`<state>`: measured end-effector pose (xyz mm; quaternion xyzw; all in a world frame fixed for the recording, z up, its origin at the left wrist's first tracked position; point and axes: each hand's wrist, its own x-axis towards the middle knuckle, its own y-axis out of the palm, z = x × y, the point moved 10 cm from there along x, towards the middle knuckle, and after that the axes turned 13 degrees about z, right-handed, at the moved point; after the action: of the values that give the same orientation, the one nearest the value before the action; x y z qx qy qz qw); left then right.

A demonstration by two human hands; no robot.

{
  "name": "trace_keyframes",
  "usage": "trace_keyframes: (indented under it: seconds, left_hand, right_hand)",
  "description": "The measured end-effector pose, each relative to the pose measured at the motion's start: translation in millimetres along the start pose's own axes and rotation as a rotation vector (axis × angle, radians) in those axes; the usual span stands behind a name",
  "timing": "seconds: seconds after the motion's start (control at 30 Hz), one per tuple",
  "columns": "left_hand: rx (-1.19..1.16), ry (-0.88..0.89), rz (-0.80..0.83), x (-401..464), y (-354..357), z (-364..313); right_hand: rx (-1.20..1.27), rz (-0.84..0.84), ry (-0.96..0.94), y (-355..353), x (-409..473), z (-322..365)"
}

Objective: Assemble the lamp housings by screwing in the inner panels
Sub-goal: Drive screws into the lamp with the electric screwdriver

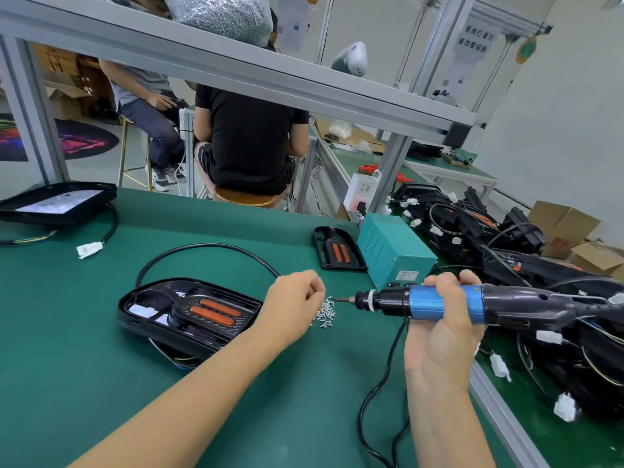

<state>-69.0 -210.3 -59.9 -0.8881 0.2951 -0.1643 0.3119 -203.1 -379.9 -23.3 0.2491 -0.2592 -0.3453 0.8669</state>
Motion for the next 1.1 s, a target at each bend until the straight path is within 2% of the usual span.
trace_keyframes:
  seconds: [0.1,0.23,0.5,0.87,1.1]
  left_hand:
    - [-0.282,0.033,0.008,-3,-15,1]
    - [-0.620,0.053,0.005,-16,-36,16]
    - [-0.998,-0.020,0.000,-35,-45,30]
    - [-1.084,0.014,0.038,-47,-50,30]
    - [-1.046,0.009,0.029,-49,-57,33]
  right_hand:
    - [0.088,0.006,-0.083,3,-6,5]
    - [0.193,0.058,-0.035,13,-3,1]
    - [0.376,0.100,0.052,45,-9,-11]
    - [0.412,0.146,0.068,72,-16,-11]
    - [0.392,0.148,0.077,74,-17,-16]
